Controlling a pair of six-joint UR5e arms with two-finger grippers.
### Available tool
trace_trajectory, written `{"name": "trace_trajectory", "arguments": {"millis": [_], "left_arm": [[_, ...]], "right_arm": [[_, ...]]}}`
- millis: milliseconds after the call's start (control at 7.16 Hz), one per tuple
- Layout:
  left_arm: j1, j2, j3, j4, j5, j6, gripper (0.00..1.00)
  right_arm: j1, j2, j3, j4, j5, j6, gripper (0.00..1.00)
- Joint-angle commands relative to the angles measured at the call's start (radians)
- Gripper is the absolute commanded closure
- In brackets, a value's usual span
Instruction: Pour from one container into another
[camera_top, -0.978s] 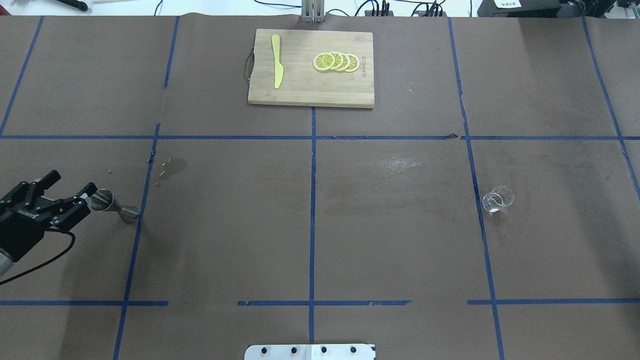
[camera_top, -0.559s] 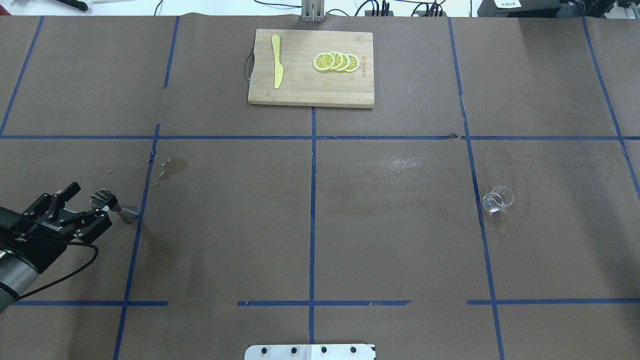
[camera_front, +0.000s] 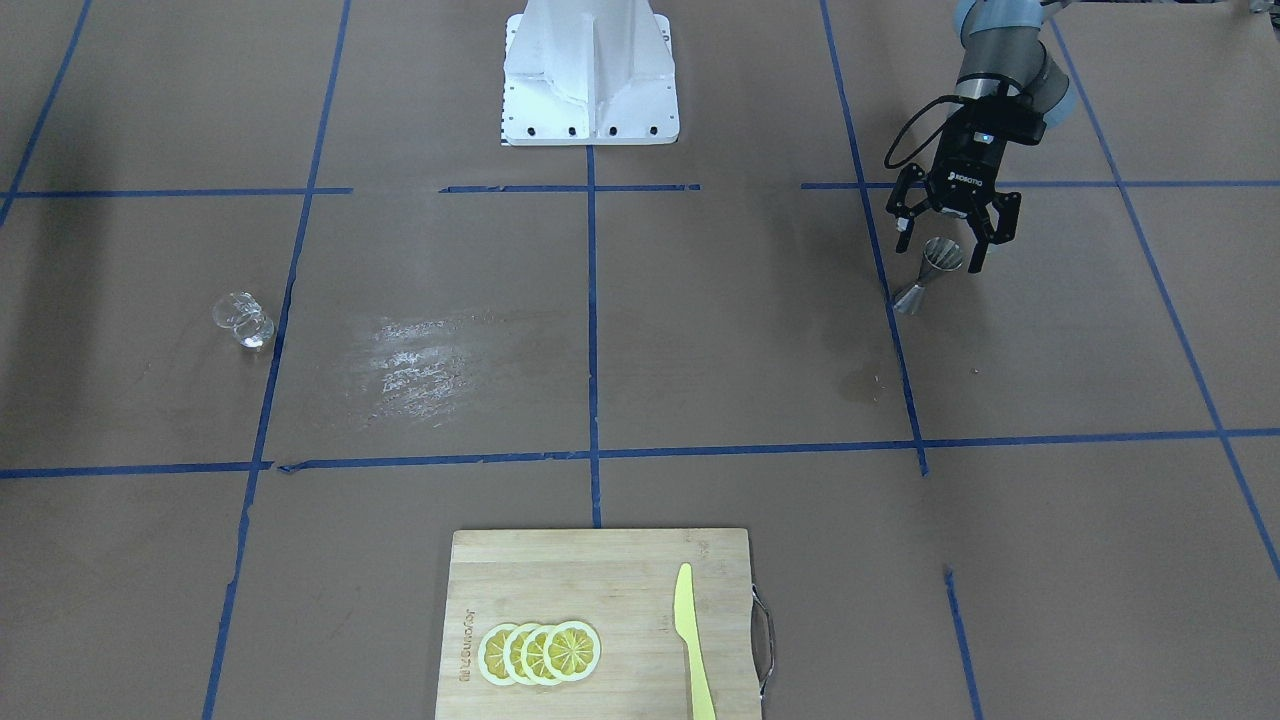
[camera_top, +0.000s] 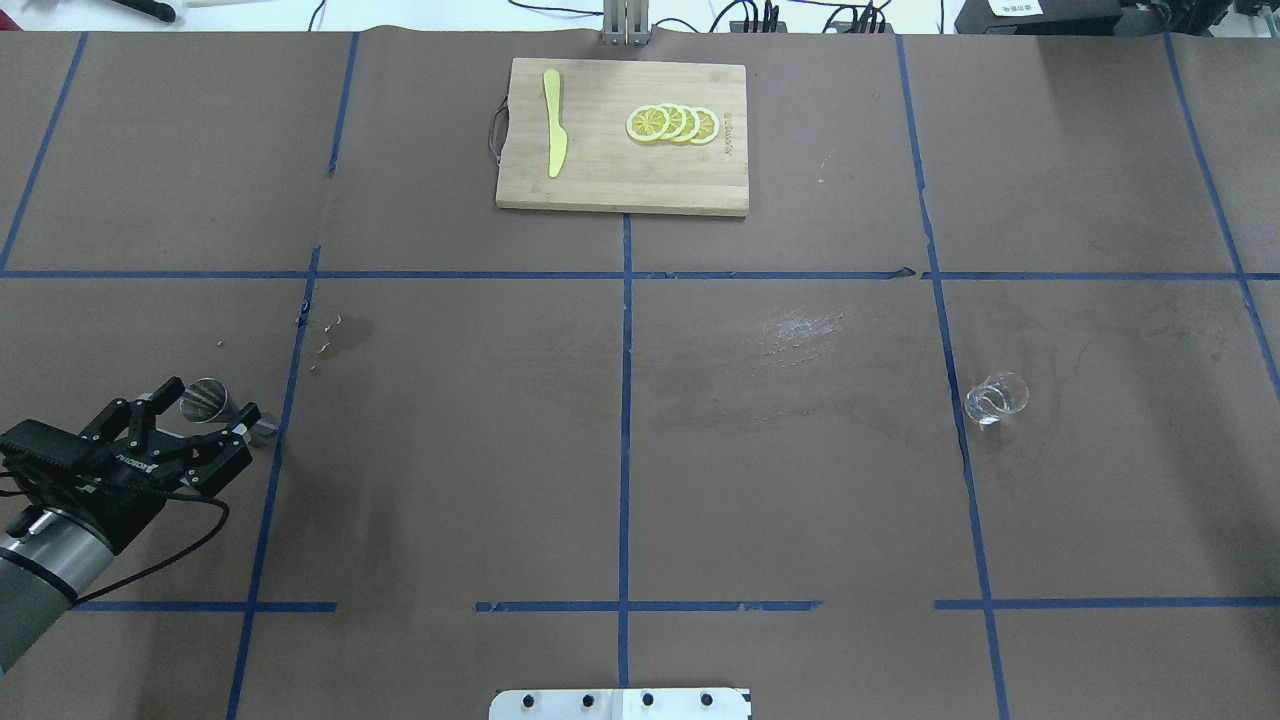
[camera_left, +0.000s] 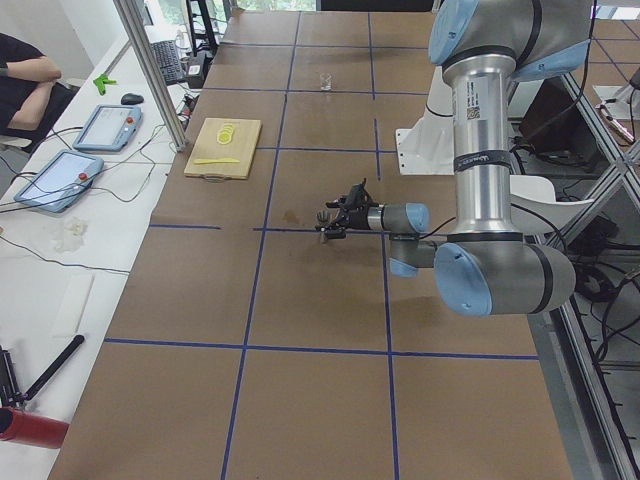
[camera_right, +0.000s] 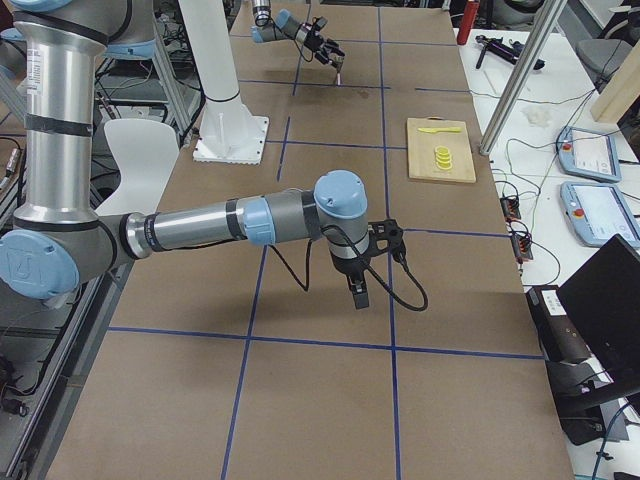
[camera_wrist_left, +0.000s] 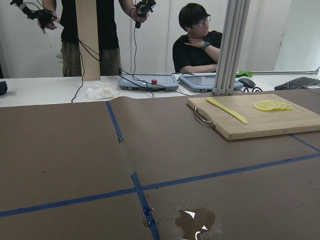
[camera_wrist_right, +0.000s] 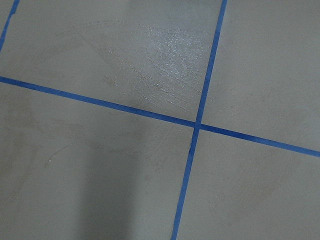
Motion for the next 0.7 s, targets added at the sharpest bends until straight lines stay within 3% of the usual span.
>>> {"name": "trace_trajectory", "arguments": {"millis": [0, 279, 559], "left_arm": [[0.001, -0.028, 0.031, 0.007, -0.001, -0.005, 0.01], [-0.001, -0.027, 0.055, 0.004, -0.002, -0.005, 0.03], [-0.001, -0.027, 0.075, -0.004, -0.007, -0.009, 0.15]], "right_arm": [[0.000, 0.000, -0.002, 0.000, 0.000, 0.000, 0.00], [0.000, 0.000, 0.000, 0.000, 0.000, 0.000, 0.00], [0.000, 0.000, 0.000, 0.000, 0.000, 0.000, 0.00]]}}
